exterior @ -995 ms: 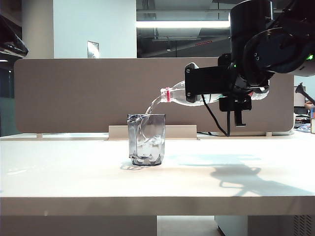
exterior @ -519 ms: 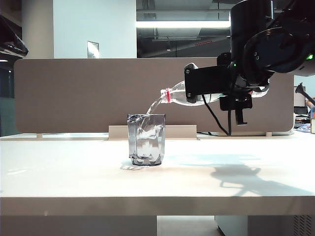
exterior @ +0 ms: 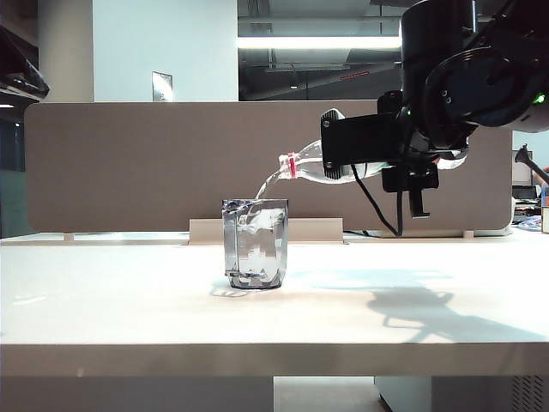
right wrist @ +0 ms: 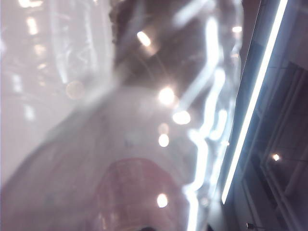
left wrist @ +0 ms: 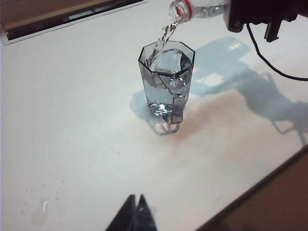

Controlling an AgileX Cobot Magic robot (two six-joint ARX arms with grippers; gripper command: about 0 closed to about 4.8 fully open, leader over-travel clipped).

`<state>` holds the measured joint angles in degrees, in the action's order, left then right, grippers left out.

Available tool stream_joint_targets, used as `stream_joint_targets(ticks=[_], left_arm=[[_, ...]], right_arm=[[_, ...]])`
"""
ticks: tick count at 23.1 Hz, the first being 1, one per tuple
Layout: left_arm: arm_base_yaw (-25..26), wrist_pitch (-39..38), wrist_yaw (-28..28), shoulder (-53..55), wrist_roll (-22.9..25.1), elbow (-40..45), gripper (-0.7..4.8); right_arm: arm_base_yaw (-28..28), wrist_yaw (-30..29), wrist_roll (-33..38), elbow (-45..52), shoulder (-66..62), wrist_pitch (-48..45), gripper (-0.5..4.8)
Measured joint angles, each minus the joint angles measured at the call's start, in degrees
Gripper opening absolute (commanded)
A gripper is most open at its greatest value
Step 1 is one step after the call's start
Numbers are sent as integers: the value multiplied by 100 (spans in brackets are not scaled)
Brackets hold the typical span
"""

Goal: Pick up the mineral water bottle on the table and pour water into the mug until it's full.

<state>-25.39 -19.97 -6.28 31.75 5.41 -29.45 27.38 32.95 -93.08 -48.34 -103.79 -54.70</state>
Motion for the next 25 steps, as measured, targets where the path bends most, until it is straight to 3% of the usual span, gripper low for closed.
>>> stream_joint_targets(ticks=[16, 22, 25], left_arm=[[0, 0, 0, 0, 0, 0, -5], [0, 0, 0, 0, 0, 0, -5], [0, 0, 0, 0, 0, 0, -5]], right_arm=[[39, -63, 256, 0, 7, -35, 214], [39, -76, 1261, 0, 7, -33, 214], [39, -111, 2472, 2, 9, -35, 212]])
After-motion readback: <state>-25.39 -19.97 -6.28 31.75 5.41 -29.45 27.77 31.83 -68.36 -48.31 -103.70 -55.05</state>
